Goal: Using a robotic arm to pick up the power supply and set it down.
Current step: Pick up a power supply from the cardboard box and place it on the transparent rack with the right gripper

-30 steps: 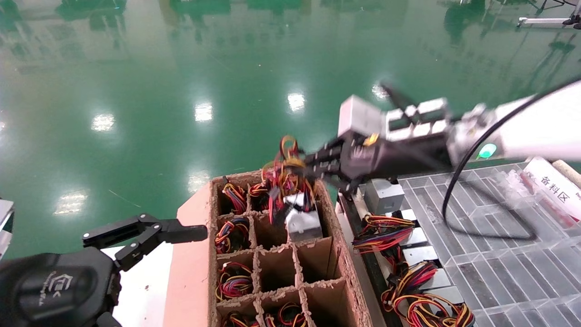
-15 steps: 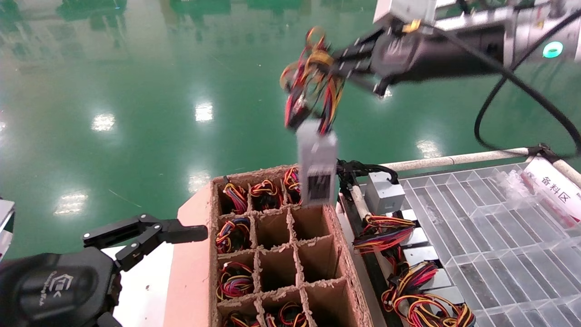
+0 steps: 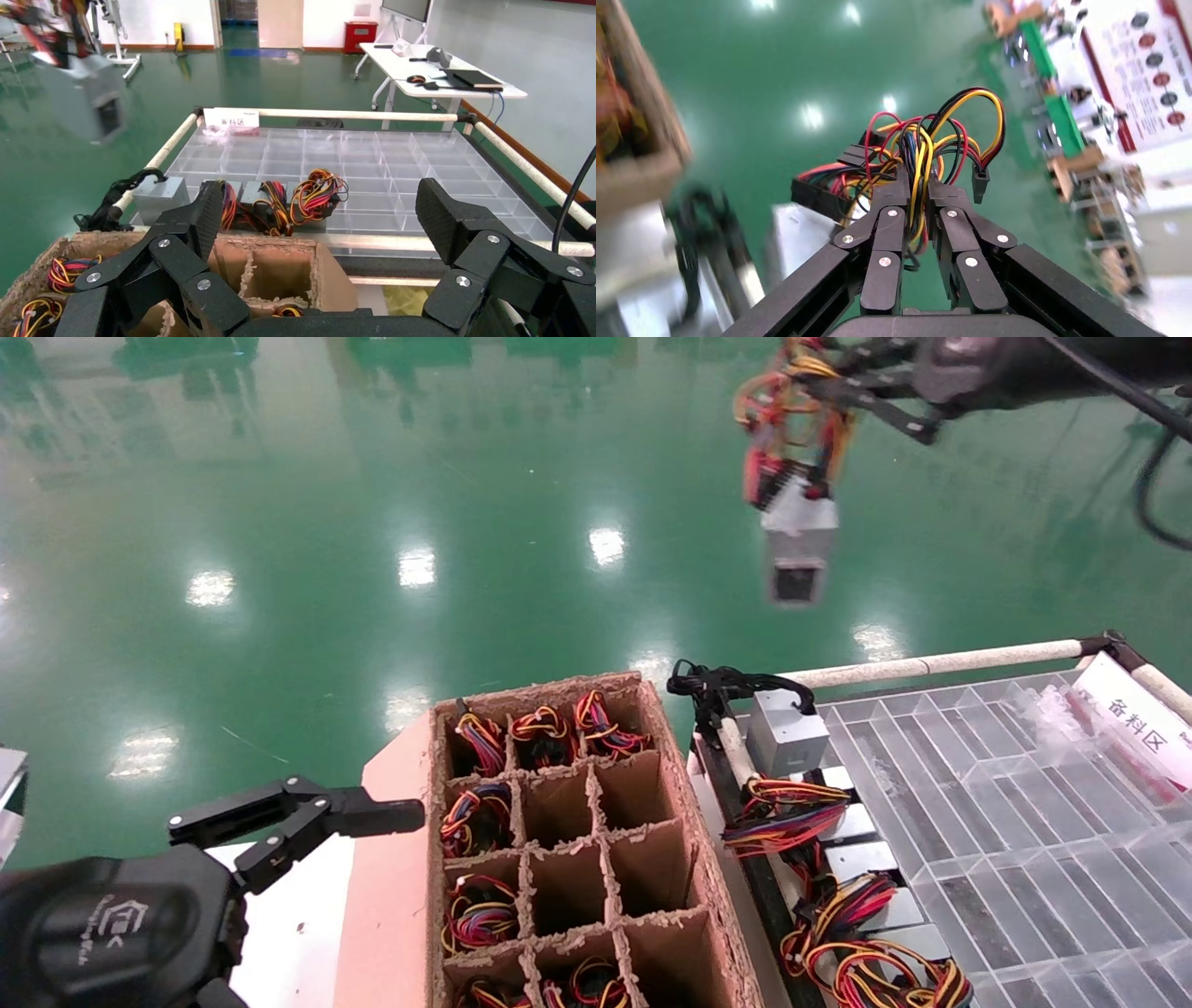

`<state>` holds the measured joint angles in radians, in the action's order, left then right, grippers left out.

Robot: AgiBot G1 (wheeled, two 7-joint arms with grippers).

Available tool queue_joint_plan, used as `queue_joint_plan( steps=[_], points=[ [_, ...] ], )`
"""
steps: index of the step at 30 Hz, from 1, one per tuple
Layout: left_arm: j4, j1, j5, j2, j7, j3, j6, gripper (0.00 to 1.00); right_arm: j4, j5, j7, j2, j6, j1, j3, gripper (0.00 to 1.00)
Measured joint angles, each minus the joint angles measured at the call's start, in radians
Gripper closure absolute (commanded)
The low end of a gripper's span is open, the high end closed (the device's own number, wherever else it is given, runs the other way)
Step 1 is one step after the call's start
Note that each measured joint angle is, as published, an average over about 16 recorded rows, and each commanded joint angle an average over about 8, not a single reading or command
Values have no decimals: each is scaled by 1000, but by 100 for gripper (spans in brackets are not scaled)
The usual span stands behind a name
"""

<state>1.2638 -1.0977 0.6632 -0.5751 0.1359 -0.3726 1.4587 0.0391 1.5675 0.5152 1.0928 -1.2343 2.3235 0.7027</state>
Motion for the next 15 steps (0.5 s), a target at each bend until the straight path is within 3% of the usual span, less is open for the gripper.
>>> queue_joint_plan(
  steps=[15],
  points=[
    [0,0,0,0,0,0,0,0,-46,109,29,-58,-5,-7,74,100]
  ],
)
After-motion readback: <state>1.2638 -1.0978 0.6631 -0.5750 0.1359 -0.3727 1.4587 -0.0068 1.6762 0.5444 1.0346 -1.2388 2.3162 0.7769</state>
